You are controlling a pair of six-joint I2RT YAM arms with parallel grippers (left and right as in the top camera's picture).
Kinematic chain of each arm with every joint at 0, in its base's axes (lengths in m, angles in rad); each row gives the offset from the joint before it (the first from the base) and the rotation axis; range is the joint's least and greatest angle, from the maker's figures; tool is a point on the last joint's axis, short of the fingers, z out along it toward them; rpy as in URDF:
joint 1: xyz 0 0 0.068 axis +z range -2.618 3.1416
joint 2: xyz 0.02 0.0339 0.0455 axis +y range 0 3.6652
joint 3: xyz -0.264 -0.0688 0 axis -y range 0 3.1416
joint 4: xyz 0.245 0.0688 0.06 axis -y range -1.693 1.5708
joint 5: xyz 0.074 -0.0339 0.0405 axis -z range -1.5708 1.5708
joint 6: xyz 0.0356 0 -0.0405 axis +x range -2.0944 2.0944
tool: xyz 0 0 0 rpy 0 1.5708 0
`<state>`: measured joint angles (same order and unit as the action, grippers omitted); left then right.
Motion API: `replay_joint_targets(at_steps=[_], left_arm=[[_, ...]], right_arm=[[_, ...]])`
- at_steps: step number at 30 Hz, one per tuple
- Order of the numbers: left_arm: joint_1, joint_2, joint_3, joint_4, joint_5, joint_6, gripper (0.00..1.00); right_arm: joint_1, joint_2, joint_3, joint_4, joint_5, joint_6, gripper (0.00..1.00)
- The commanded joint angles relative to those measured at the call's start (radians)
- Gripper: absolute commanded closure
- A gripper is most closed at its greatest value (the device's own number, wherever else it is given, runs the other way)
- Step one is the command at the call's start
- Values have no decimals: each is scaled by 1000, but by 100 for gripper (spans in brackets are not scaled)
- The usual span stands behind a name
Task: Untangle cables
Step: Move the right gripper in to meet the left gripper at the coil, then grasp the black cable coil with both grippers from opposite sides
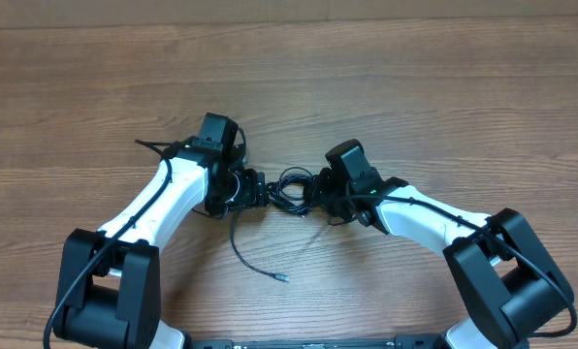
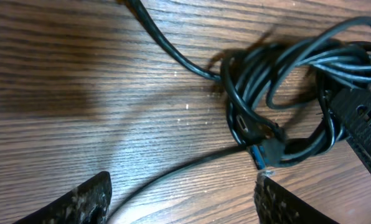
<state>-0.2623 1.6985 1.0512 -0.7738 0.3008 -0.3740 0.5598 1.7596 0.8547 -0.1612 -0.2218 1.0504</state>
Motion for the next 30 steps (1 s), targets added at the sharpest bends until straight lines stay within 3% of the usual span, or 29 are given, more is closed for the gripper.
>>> replay_joint_targets(at_steps=[1, 9, 10, 11, 12, 14, 15, 18, 19, 20, 21, 23, 27, 28, 30], left_arm=[[-6, 2, -2, 0, -16, 11, 24], [-6, 2, -2, 0, -22, 11, 26], [-6, 2, -2, 0, -24, 11, 37], [-6, 2, -2, 0, -24, 11, 53], [-6, 2, -2, 0, -24, 12, 67], [-6, 2, -2, -1, -34, 12, 84], [-6, 2, -2, -6, -39, 12, 86], [-6, 2, -2, -21, -38, 16, 84], [-6, 2, -2, -24, -37, 19, 76], [-6, 2, -2, -23, -10, 59, 57], [-6, 2, -2, -26, 15, 92, 47], [-6, 2, -2, -31, 14, 108, 50], [-6, 2, -2, -36, 13, 109, 80], [-6, 3, -2, -37, 11, 110, 79], [-6, 14, -2, -39, 8, 135, 69]], right_arm=[[22, 4, 22, 3, -57, -4, 96], [190, 4, 22, 27, -66, 128, 95], [191, 4, 22, 26, -39, 128, 87], [188, 4, 22, 26, -13, 128, 66], [182, 4, 22, 26, 7, 127, 59], [166, 4, 22, 26, 6, 93, 56], [153, 4, 22, 26, -21, 64, 56], [68, 4, 22, 1, -280, 48, 57], [60, 4, 22, -32, -319, 48, 57], [60, 4, 22, -68, -328, 48, 56], [64, 4, 22, -101, -332, 48, 54], [69, 4, 22, -141, -345, 46, 53], [103, 4, 22, -144, -368, 42, 54], [115, 4, 22, -143, -368, 42, 53], [124, 4, 22, -140, -360, 42, 53]])
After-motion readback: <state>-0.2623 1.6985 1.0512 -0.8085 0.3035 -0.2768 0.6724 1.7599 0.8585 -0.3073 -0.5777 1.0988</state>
